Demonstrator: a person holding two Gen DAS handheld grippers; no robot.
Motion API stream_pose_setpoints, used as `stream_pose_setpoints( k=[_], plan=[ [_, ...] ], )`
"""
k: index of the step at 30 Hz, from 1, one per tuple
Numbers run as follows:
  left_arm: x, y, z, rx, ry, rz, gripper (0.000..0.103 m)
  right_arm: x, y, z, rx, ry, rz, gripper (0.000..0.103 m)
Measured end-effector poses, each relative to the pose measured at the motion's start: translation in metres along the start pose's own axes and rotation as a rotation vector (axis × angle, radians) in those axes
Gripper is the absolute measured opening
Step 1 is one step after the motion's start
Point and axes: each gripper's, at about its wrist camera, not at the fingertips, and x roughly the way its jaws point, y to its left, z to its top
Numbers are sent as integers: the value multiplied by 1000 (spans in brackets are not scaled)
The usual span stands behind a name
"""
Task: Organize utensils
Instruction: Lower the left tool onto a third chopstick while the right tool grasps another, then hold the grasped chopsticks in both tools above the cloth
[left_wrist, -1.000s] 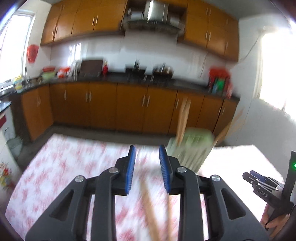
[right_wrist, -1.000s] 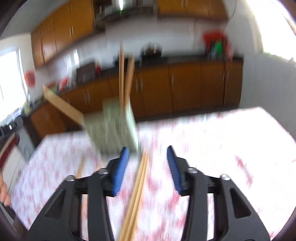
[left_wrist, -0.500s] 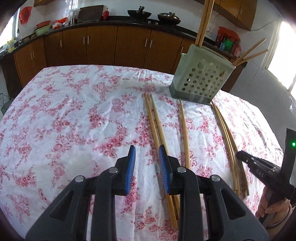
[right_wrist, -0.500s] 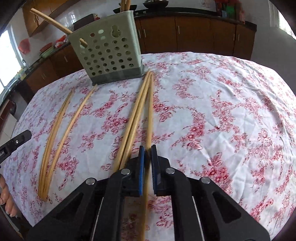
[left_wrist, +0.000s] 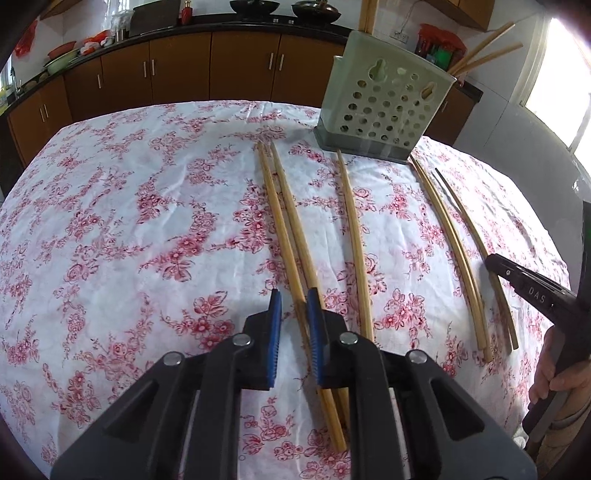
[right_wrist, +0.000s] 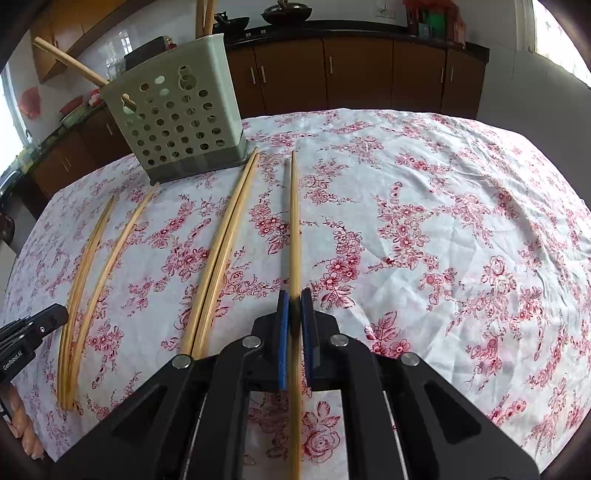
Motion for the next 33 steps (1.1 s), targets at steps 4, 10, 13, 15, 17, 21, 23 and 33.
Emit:
stream_pose_setpoints(
  k=[4, 10, 13, 15, 17, 21, 23, 33],
  plan=[
    [4, -6, -1, 24, -1, 39, 12, -3, 0, -2, -9, 5, 2, 8],
    [12, 9, 15, 7, -10, 103, 8, -4, 3, -3, -56, -9, -4, 8],
    [15, 33, 27, -45, -11, 146, 8, 0, -7, 4, -33, -23, -33, 8],
    [17, 45, 33, -61, -13, 167, 9, 4, -13, 10, -21, -29, -52, 8],
    [19, 54, 38, -64, -19, 178, 9, 8, -17, 15, -16, -33, -69, 8],
    [20, 61, 40, -63, -44, 185, 10, 12, -19, 19, -7, -40, -72, 8],
    [20, 58, 38, -51, -58, 195, 10, 13, -18, 19, -15, -47, -78, 8],
    [19, 63, 35, -88, -67, 149, 10, 12, -21, 18, -7, -48, -68, 8]
  ],
)
